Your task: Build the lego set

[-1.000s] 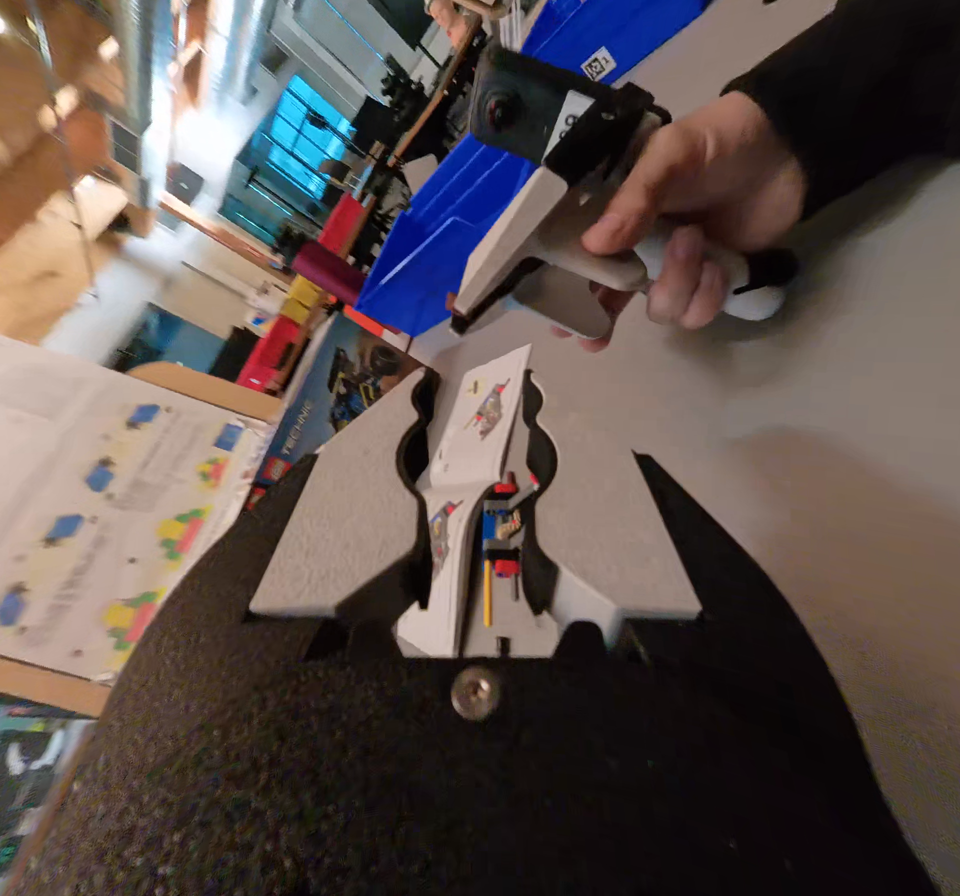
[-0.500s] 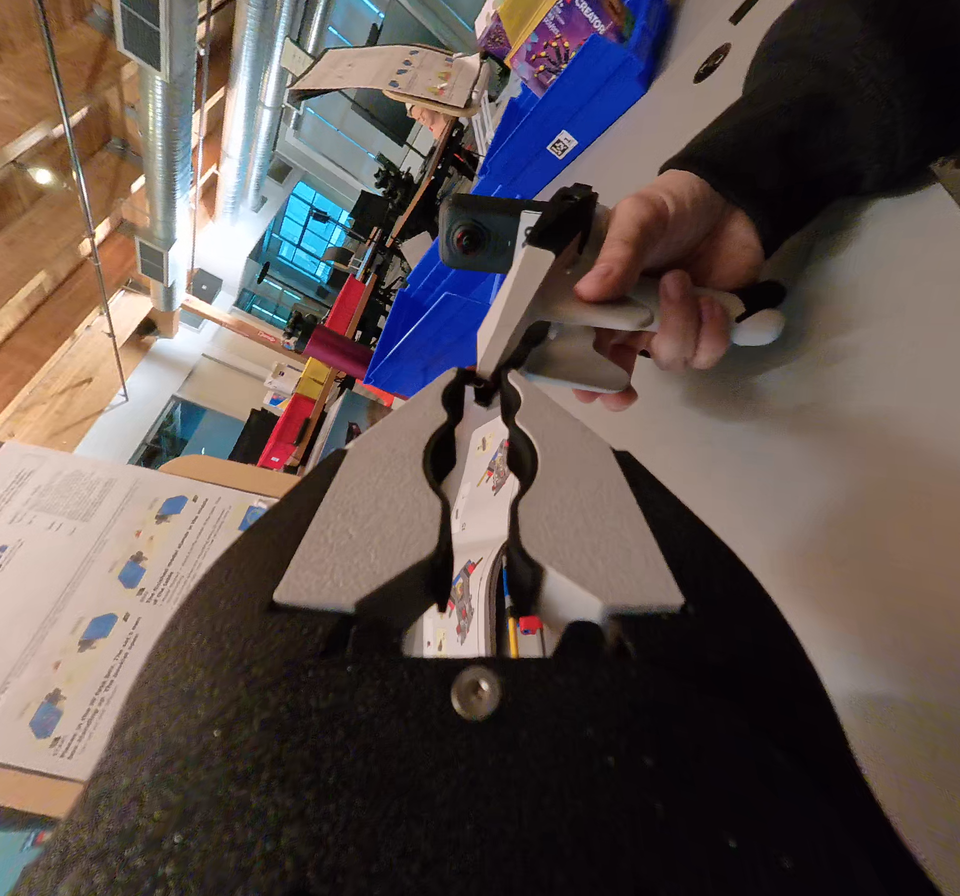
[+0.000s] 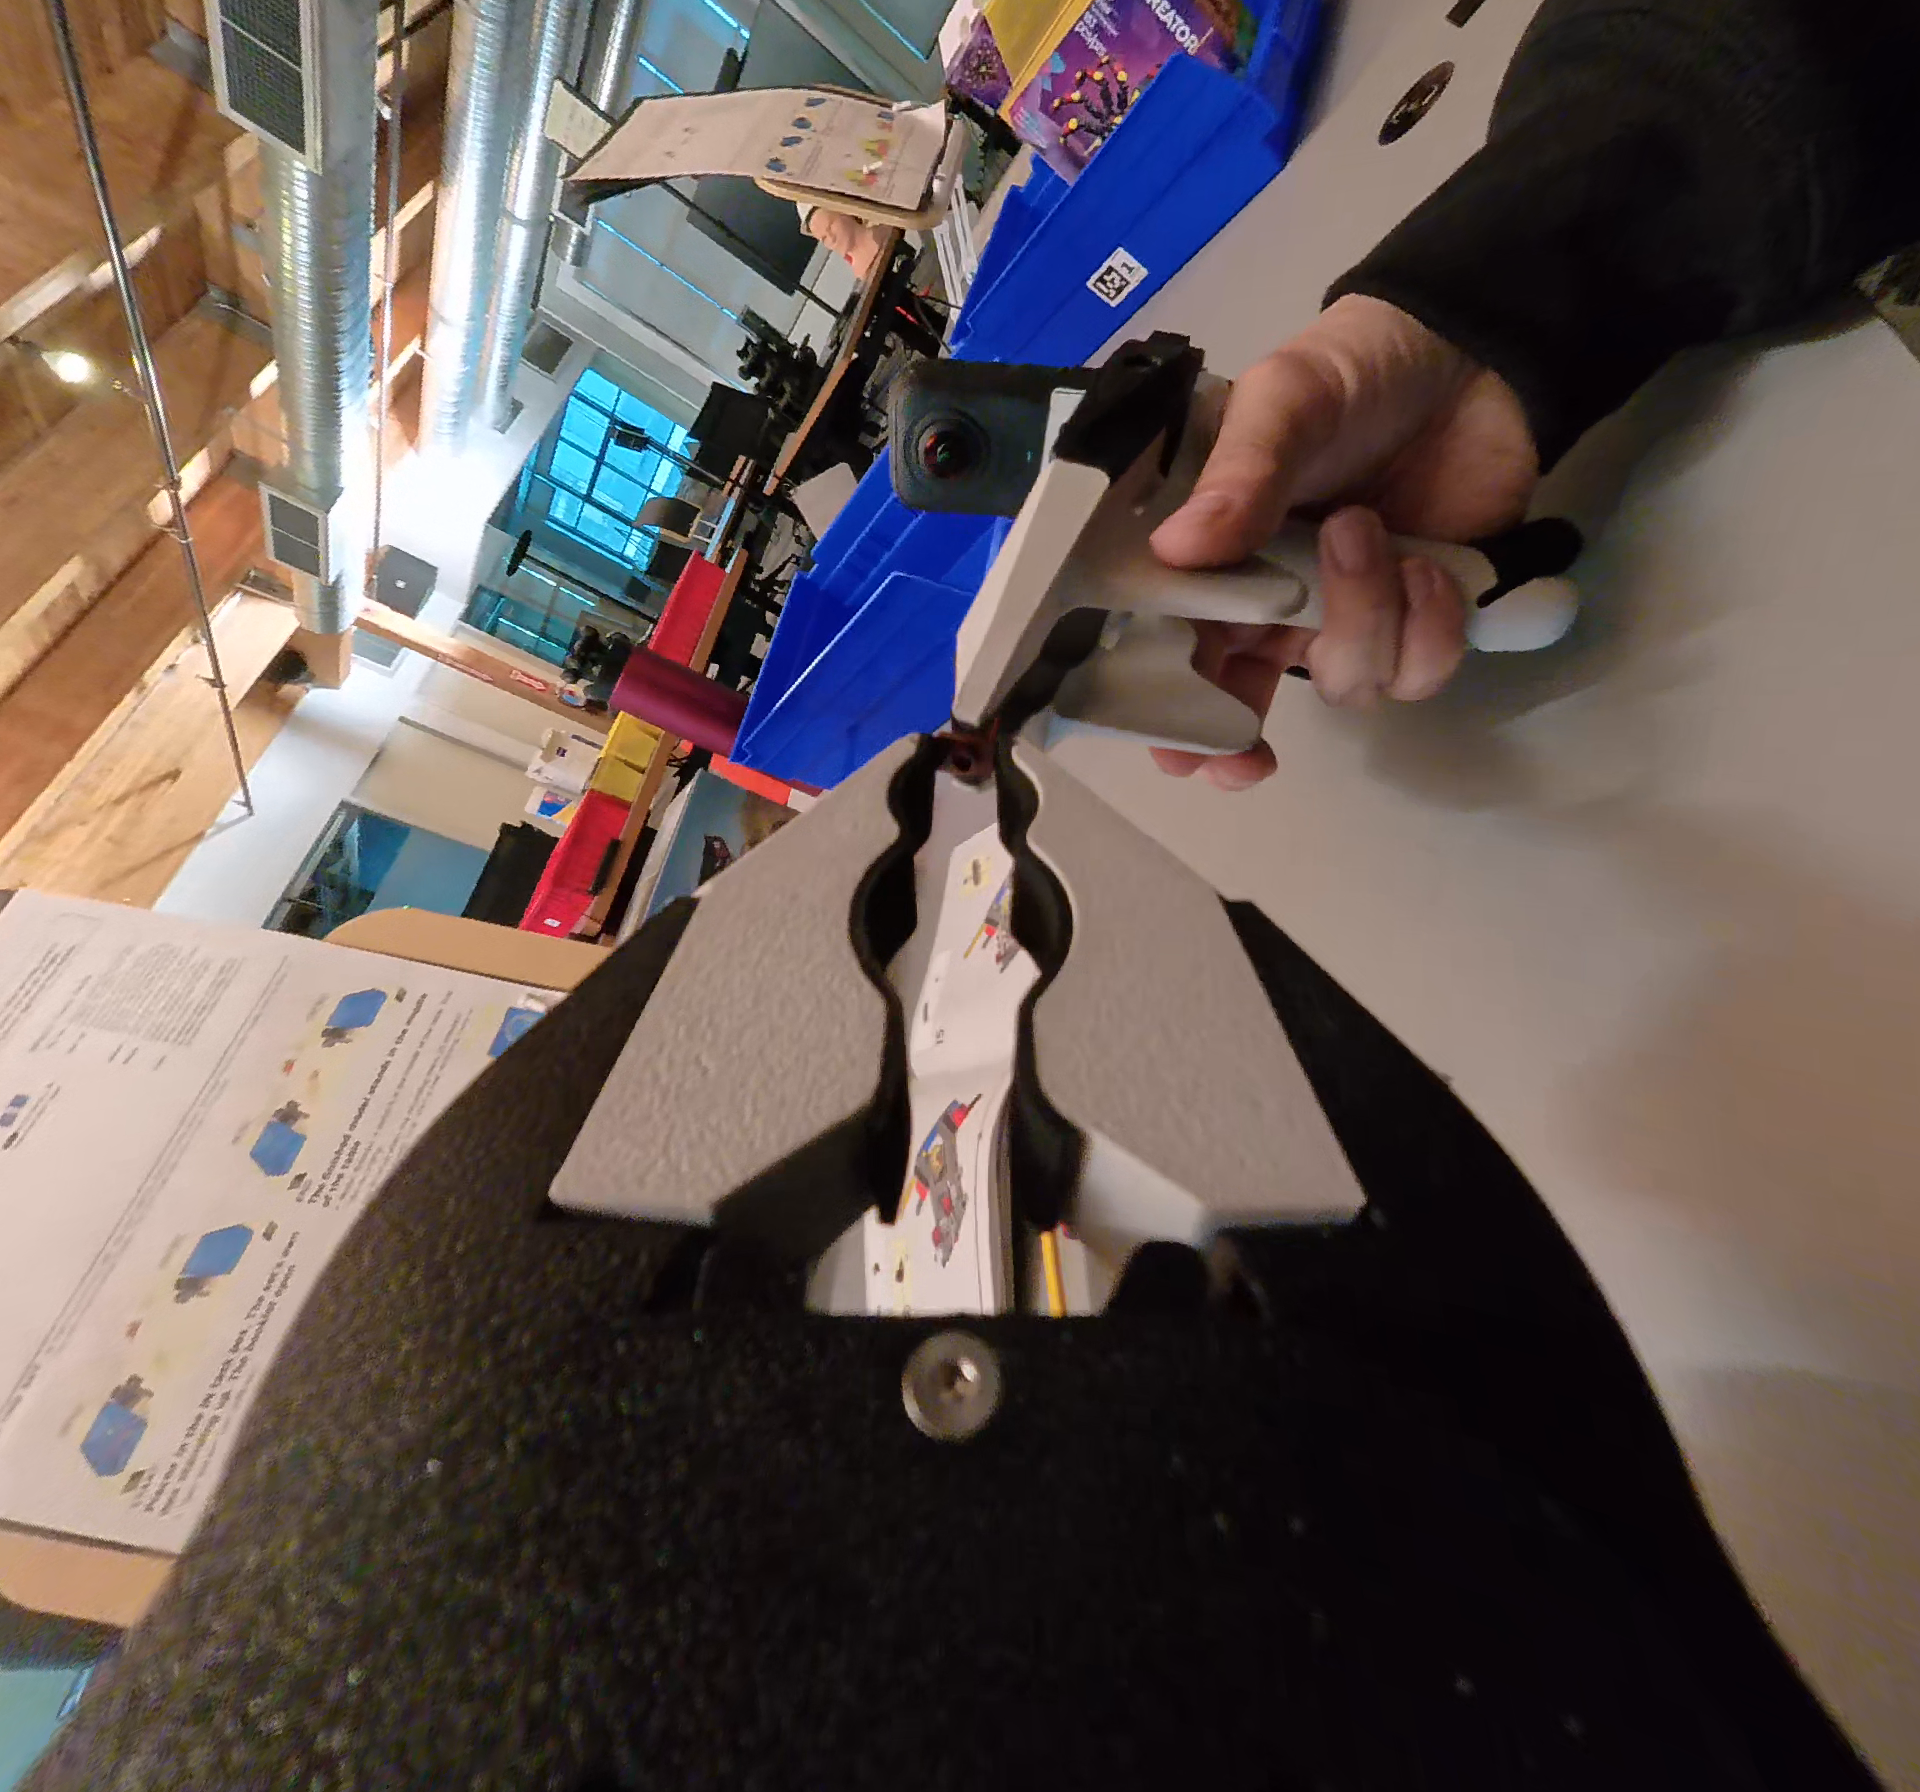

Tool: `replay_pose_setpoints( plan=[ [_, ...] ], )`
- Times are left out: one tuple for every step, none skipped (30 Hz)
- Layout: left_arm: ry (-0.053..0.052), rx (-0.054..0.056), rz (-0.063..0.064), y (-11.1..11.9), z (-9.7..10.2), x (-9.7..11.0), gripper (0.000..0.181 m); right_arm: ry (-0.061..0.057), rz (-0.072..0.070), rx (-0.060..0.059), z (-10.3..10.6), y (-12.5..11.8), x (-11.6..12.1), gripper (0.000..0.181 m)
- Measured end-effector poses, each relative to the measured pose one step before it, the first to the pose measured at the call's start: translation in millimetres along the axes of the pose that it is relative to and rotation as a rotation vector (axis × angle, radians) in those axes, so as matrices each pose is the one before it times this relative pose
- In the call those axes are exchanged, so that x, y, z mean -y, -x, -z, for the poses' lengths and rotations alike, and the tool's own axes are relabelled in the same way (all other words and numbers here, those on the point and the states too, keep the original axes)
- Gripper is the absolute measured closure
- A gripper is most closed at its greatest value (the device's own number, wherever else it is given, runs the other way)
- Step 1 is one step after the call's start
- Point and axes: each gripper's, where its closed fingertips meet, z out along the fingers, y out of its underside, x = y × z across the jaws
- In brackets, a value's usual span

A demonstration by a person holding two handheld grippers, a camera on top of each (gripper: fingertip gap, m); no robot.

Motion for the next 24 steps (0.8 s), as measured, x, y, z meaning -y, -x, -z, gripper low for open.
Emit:
replay_pose_setpoints(
  plan=[
    [0.0003, -0.0034, -0.0018, 0.05, 0.73, -0.09, 0.172, 0.0019, 0.0003, -0.0064, 0.36, -0.96, 0.03, 0.174],
    [-0.0005, -0.0039, 0.0029, 0.13, 0.43, 0.12, 0.172, 0.0064, 0.0032, -0.0005, 0.24, -0.03, -0.53, 0.175],
    [-0.0008, -0.0022, 0.0011, 0.17, 0.32, 0.09, 0.172, 0.003, 0.0041, -0.0008, 0.06, 0.18, -0.12, 0.176],
    [0.0003, -0.0043, -0.0013, -0.21, 0.16, -0.15, 0.172, 0.0039, 0.0031, -0.0043, -0.24, -0.32, -0.38, 0.176],
    [-0.001, -0.0047, 0.0008, -0.47, -0.03, -0.23, 0.172, 0.0035, 0.0037, -0.0033, -0.22, -0.11, -0.51, 0.176],
    [-0.0022, -0.0024, 0.0025, -0.12, 0.1, -0.32, 0.172, -0.0002, 0.0007, -0.0018, -0.05, -0.08, -0.01, 0.176],
    [0.0006, -0.0021, -0.0001, -0.28, 0.04, -0.63, 0.172, 0.0019, -0.0046, -0.0059, -0.11, -0.78, -0.33, 0.176],
    [0.0004, -0.0034, -0.0009, -0.54, 0.14, -0.62, 0.172, 0.0056, -0.0052, -0.0034, -0.13, -0.61, -0.84, 0.176],
    [-0.0031, -0.0006, 0.0023, -0.11, 0.36, 0.26, 0.172, 0.0013, -0.0063, 0.0056, -0.13, 0.51, -0.32, 0.175],
    [-0.0025, 0.0033, 0.0015, 0.4, 0.15, 0.37, 0.172, -0.006, -0.0054, 0.0106, -0.35, 1.38, 0.69, 0.174],
    [0.0017, 0.0014, -0.0035, -0.01, -0.06, -0.24, 0.172, -0.0031, -0.0045, 0.0048, -0.56, 0.55, 0.16, 0.172],
    [0.0025, -0.0015, -0.0041, -0.28, -0.13, -0.09, 0.172, 0.0032, -0.0028, -0.0005, -0.61, -0.38, -0.82, 0.172],
    [-0.0002, -0.0013, -0.0008, -0.32, -0.09, 0.32, 0.172, 0.002, 0.0015, 0.0015, -0.27, 0.02, -0.58, 0.173],
    [-0.0024, -0.0009, -0.0003, -0.36, -0.08, 0.5, 0.172, -0.0011, -0.0008, 0.0024, -0.23, 0.16, -0.16, 0.174],
    [-0.0037, -0.0013, -0.0009, -0.3, -0.02, 0.54, 0.172, -0.0015, -0.0019, 0.0032, -0.3, 0.4, -0.03, 0.174],
    [-0.0023, -0.0015, 0.001, -0.32, 0.06, 0.33, 0.172, -0.0002, 0.0045, 0.0004, -0.1, -0.03, -0.18, 0.175],
    [-0.0014, -0.0019, 0.002, -0.12, 0.09, -0.08, 0.172, 0.0006, 0.0051, -0.0012, -0.08, -0.04, -0.1, 0.175],
    [-0.0033, -0.0006, 0.0015, 0.05, 0.28, 0.15, 0.173, 0.0, -0.0023, 0.0018, -0.18, 0.28, -0.01, 0.176],
    [-0.0043, 0.0001, 0.001, 0.11, 0.19, 0.23, 0.173, -0.0004, -0.0056, 0.0035, -0.22, 0.39, 0.04, 0.176],
    [-0.0026, -0.0016, 0.0013, -0.16, 0.22, 0.04, 0.173, 0.0015, 0.0, 0.0023, -0.17, 0.1, -0.2, 0.175],
    [0.0008, -0.0011, 0.0013, 0.11, 0.17, -0.29, 0.172, -0.0024, 0.0033, -0.0016, -0.12, -0.19, 0.03, 0.175],
    [0.0028, 0.0024, -0.0013, 0.54, 0.04, -0.5, 0.172, -0.0087, -0.0055, -0.007, -0.26, -0.6, 0.88, 0.176],
    [-0.0001, 0.0029, -0.0027, 0.76, 0.12, 0.09, 0.172, -0.0105, -0.0069, -0.0015, -0.25, -0.01, 1.27, 0.176],
    [-0.0025, 0.0003, 0.0, 0.44, 0.04, 0.44, 0.172, -0.01, -0.0064, 0.0061, -0.08, 0.74, 1.35, 0.176]
  ],
)
